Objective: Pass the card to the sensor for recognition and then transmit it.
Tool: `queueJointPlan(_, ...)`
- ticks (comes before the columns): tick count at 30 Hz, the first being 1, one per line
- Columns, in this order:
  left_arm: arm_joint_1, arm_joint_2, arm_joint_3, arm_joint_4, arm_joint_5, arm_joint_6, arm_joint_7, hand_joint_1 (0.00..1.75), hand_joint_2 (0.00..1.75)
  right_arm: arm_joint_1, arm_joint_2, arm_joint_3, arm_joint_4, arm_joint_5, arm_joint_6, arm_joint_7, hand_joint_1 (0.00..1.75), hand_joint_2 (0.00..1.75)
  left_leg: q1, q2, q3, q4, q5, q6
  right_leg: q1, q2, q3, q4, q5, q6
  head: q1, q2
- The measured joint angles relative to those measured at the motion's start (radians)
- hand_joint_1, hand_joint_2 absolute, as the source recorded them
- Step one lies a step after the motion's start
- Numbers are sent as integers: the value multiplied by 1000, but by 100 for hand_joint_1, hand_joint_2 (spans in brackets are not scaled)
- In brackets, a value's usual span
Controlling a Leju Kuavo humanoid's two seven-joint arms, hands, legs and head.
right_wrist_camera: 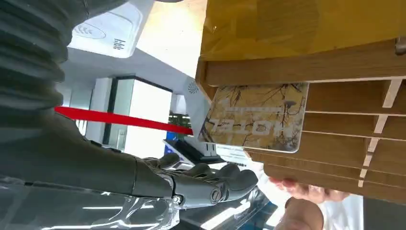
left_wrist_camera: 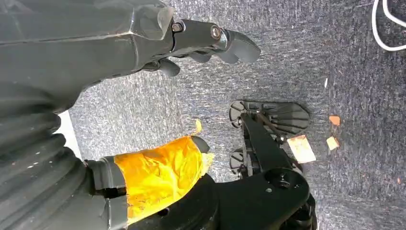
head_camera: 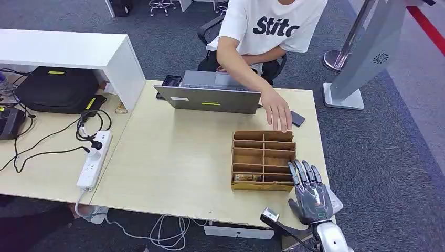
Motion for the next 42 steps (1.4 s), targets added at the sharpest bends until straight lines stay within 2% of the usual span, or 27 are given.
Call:
queueJointPlan(21,0,0,-18,0,-17,-3,-2,0,175,-38,16,-3,27,-6,-26,-7,0,175,0,0,0,0,0,0,0,0,0,0,0,0,0,0)
queueJointPlan(23,0,0,-18,0,-18,-3,-2,0,175,-41,18,-5,34,-8,-32,-9,5,175,0,0,0,0,0,0,0,0,0,0,0,0,0,0)
queueJointPlan(24,0,0,-18,0,-18,-3,-2,0,175,-42,19,-8,37,-9,-34,-10,21,175,0,0,0,0,0,0,0,0,0,0,0,0,0,0)
queueJointPlan(25,0,0,-18,0,-18,-3,-2,0,175,-44,20,-9,40,-10,-36,-10,56,175,0,0,0,0,0,0,0,0,0,0,0,0,0,0)
queueJointPlan(26,0,0,-18,0,-19,-3,-2,0,175,-47,21,-10,45,-10,-37,-11,80,175,0,0,0,0,0,0,0,0,0,0,0,0,0,0)
queueJointPlan(27,0,0,-18,0,-19,-3,-2,0,175,-49,21,-11,49,-10,-38,-11,129,175,0,0,0,0,0,0,0,0,0,0,0,0,0,0)
queueJointPlan(28,0,0,-19,0,-20,-3,-2,0,175,-51,22,-12,53,-11,-39,-11,147,175,0,0,0,0,0,0,0,0,0,0,0,0,0,0)
queueJointPlan(30,0,0,-19,0,-23,-3,-2,0,175,-55,24,-15,61,-11,-42,-13,164,175,0,0,0,0,0,0,0,0,0,0,0,0,0,0)
queueJointPlan(33,0,0,-19,0,-26,-3,-2,0,175,-59,26,-17,71,-11,-43,-16,173,175,0,0,0,0,0,0,0,0,0,0,0,0,0,0)
queueJointPlan(42,0,0,-19,0,-27,-3,-2,0,175,-73,28,-18,92,-11,-53,-17,175,175,0,0,0,0,0,0,0,0,0,0,0,0,0,0)
